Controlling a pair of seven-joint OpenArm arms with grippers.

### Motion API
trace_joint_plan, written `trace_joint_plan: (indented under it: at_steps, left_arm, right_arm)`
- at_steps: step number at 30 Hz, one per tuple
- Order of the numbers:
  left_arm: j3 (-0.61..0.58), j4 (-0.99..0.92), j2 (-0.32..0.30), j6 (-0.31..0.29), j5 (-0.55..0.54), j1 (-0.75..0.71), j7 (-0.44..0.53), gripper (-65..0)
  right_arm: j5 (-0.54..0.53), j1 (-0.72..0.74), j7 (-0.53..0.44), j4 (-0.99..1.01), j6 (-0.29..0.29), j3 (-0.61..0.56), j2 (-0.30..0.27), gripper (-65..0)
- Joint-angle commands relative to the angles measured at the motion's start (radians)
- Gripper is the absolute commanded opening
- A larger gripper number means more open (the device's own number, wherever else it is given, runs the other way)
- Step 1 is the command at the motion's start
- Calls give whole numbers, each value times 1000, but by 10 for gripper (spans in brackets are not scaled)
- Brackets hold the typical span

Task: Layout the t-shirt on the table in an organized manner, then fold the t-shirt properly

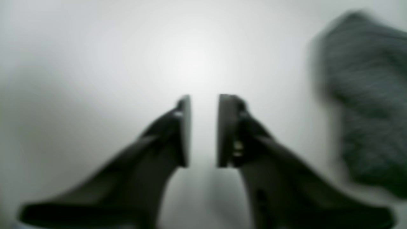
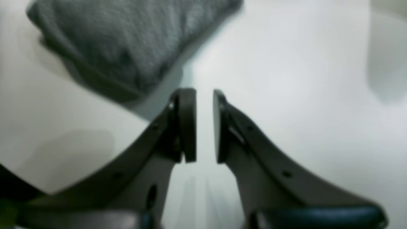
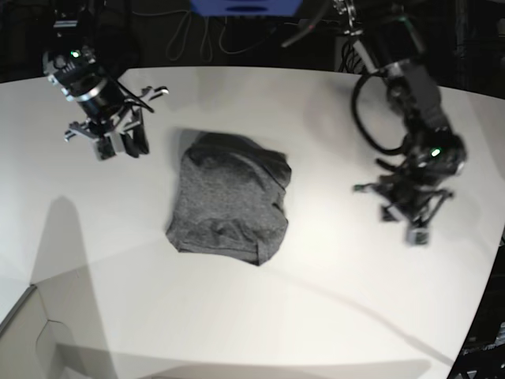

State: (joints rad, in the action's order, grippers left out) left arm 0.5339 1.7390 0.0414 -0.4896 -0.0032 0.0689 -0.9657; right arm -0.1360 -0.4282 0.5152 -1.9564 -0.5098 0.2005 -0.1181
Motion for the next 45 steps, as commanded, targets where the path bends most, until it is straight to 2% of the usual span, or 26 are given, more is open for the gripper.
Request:
trace_joint_plan:
  at_steps: [1,2,6,7,10,13,15,18,22,26,27,30,31,37,41,45]
  left_arm:
    - [38,49,-11,1,-11,-13,0,-614]
    - [76,80,-11,1,-11,-37,-22,-650]
    - [200,223,-11,-1,-11,-157,-94,-647]
    - [219,253,-8,-1,-11,-188,-108,-650]
    - [248,286,-7,-1,-11,-301,-120,-650]
    - [269,283,-5,-1,-11,-432,-111,-650]
    - [269,283,-1,-2,-13,-512,-71,-650]
    - [274,269,45,-2,-13,-627,70,-650]
    - [266,203,64,-2,-13,-699,201,-650]
    - [260,29,58,-16,-13,-694,256,-650]
    - [252,-26,55,-47,-13,-685,284,-650]
    - [243,-185,18,-192,-13,-651,353,-650]
    - [243,-236,10,-209,-10,-634,370,-650]
    - [245,-529,-50,-209,-5,-553,468,-650]
    - [219,-727,-99,-209,-1,-510,595,-650]
    - [65,-1109,-216,-209,67,-401,761,-650]
  right_arm:
    - [-9,-4,-23,-18,3,29,-9,-574]
    - [-9,-14,-23,-18,4,49,-7,-577]
    - [-11,-57,-23,-16,4,127,1,-615]
    - [-15,-67,-23,-11,3,155,18,-623]
    - [-83,-90,-23,-8,0,261,45,-646]
    - [-152,-145,-23,-2,0,327,48,-650]
    - [-198,-169,-25,21,0,356,54,-650]
    - [-258,-180,-25,94,0,413,56,-650]
    - [-274,-180,-25,197,-2,483,79,-650]
    - [-273,-180,-31,291,-2,492,82,-650]
    - [-273,-180,-31,303,-2,492,82,-650]
    - [-271,-180,-33,360,-2,492,96,-650]
    - [-271,-180,-33,381,-2,492,100,-650]
    - [-270,-179,-51,542,-2,486,113,-650]
    - [-221,-176,-185,668,-2,425,125,-650]
    - [-147,-159,-416,883,4,340,140,-650]
